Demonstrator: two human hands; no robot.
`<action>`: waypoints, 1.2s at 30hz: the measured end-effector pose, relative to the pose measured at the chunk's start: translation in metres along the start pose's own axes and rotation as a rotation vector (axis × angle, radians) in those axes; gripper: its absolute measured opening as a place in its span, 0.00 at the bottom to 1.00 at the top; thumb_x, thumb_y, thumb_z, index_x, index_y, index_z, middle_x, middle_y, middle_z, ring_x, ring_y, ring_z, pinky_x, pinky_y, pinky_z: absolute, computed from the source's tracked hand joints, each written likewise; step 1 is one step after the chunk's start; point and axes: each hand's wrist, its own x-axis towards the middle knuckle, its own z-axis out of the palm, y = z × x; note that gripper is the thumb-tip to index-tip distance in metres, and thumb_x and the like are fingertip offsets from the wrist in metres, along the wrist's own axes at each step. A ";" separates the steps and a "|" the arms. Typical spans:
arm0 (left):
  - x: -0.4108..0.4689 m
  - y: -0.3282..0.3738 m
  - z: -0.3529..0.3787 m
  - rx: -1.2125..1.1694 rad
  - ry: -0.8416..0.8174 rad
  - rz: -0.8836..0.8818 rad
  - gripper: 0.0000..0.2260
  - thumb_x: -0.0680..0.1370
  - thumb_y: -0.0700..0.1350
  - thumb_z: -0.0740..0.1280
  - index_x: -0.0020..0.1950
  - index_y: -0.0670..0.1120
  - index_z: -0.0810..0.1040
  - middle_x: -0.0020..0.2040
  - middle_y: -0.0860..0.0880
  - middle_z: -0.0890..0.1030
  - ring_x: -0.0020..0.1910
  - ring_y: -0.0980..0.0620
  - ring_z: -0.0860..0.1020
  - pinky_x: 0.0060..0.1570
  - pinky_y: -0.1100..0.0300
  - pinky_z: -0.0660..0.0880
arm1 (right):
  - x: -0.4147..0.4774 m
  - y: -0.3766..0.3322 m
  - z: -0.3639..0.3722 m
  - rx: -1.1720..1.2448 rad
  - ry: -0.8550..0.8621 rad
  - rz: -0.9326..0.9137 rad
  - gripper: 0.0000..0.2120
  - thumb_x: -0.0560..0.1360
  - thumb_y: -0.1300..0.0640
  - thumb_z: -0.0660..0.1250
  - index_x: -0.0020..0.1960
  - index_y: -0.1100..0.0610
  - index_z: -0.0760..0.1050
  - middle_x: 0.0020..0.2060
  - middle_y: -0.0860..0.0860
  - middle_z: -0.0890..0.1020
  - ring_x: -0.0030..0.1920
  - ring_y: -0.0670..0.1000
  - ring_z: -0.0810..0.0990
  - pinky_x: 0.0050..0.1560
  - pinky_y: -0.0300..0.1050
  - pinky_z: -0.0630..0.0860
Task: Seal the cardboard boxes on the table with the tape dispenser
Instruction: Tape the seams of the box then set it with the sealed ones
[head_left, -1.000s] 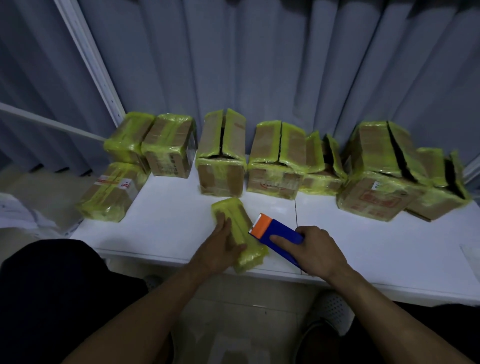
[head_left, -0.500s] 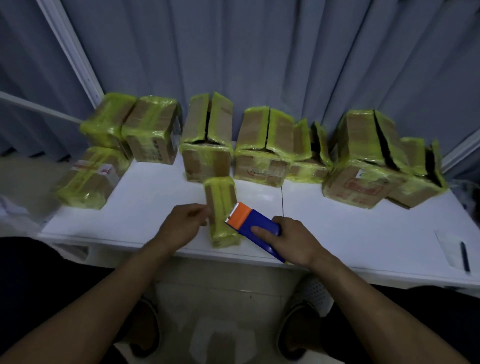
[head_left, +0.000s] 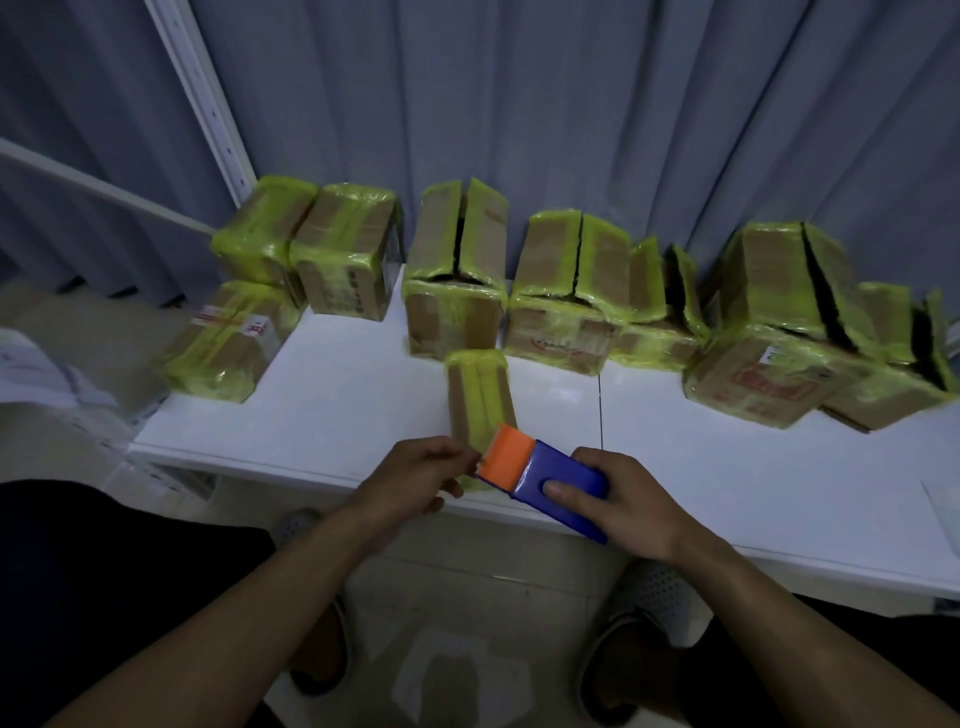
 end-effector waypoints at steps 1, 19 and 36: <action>-0.001 0.001 0.001 -0.011 0.014 -0.019 0.09 0.79 0.49 0.68 0.50 0.45 0.85 0.47 0.51 0.85 0.40 0.53 0.78 0.37 0.61 0.68 | -0.001 0.000 0.000 0.012 -0.004 -0.005 0.17 0.76 0.38 0.70 0.43 0.51 0.77 0.36 0.50 0.82 0.35 0.50 0.80 0.38 0.41 0.73; 0.004 -0.001 0.005 -0.041 0.093 0.040 0.05 0.77 0.49 0.72 0.50 0.51 0.85 0.46 0.53 0.86 0.42 0.56 0.79 0.40 0.60 0.73 | -0.005 0.000 0.002 0.117 -0.049 -0.013 0.21 0.71 0.33 0.71 0.46 0.52 0.79 0.40 0.51 0.84 0.40 0.53 0.83 0.43 0.55 0.80; 0.014 -0.011 -0.018 -0.234 0.335 0.081 0.03 0.78 0.37 0.70 0.49 0.39 0.84 0.43 0.41 0.82 0.39 0.51 0.79 0.38 0.65 0.80 | -0.001 -0.017 -0.004 -0.103 0.007 0.018 0.19 0.71 0.33 0.69 0.42 0.49 0.79 0.33 0.39 0.81 0.34 0.43 0.80 0.36 0.34 0.73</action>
